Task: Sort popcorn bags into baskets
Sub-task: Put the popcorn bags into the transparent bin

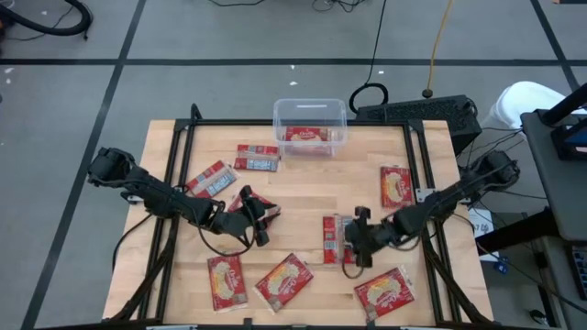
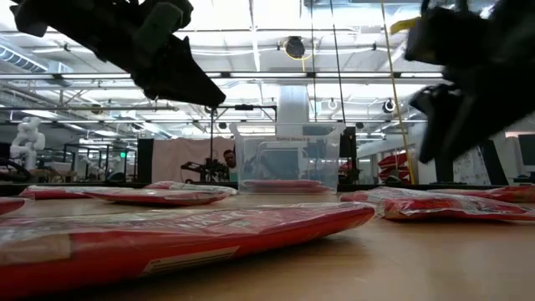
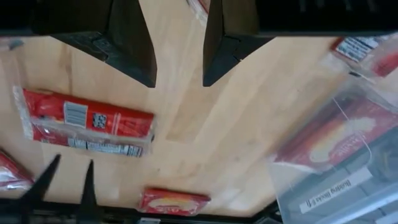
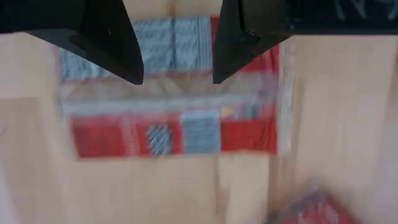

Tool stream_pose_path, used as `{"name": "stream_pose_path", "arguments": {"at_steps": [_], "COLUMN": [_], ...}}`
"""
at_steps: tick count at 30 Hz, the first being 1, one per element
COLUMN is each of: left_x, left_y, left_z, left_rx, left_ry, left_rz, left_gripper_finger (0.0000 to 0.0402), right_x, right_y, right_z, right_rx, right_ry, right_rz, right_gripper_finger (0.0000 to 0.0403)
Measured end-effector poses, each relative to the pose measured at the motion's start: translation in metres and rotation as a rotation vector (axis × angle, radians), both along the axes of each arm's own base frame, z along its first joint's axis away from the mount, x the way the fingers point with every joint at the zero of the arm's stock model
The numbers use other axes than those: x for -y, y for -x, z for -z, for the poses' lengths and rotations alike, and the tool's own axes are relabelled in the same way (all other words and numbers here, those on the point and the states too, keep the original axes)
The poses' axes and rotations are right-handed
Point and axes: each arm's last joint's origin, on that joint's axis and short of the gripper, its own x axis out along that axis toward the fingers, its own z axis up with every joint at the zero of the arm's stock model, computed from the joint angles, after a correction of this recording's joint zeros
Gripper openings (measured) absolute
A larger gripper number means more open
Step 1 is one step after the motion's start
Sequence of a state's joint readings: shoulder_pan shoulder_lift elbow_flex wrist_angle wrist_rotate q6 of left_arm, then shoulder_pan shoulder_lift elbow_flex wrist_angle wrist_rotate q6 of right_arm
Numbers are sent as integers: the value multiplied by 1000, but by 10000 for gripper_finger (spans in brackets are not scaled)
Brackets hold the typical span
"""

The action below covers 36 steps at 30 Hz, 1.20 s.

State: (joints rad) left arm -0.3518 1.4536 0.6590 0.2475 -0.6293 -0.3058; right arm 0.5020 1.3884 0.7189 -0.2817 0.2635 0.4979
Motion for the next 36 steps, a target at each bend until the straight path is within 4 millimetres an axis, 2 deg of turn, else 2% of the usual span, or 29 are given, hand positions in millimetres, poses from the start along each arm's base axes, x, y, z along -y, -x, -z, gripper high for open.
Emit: {"name": "stream_pose_path", "arguments": {"at_steps": [6, 11, 17, 24, 29, 33, 36], "left_x": [-2, -6, -10, -10, -10, -11, -11], "left_y": [-3, -6, -9, -9, -9, -8, -8], "left_z": [-4, -8, -12, -12, -11, -9, -9], "left_rx": [30, 68, 106, 93, 80, 62, 53], "left_ry": [-25, -39, -51, -72, -83, -81, -82], "left_rz": [13, 10, 3, 10, 13, 11, 11], "left_gripper_finger": [132, 132, 132, 132, 132, 132, 131], "right_x": [-31, -42, -42, -25, -19, -25, -28], "right_y": [9, 13, 7, -11, -21, -19, -15], "right_z": [17, 27, 35, 50, 38, 26, 25], "right_rx": [-24, -20, 58, 99, 189, 197, 178], "right_ry": [1, 29, 192, 405, 383, 283, 280], "right_rz": [-54, -38, -45, 22, 65, -33, -85], "right_gripper_finger": [204, 236, 262, 250, 241, 249, 264]}}
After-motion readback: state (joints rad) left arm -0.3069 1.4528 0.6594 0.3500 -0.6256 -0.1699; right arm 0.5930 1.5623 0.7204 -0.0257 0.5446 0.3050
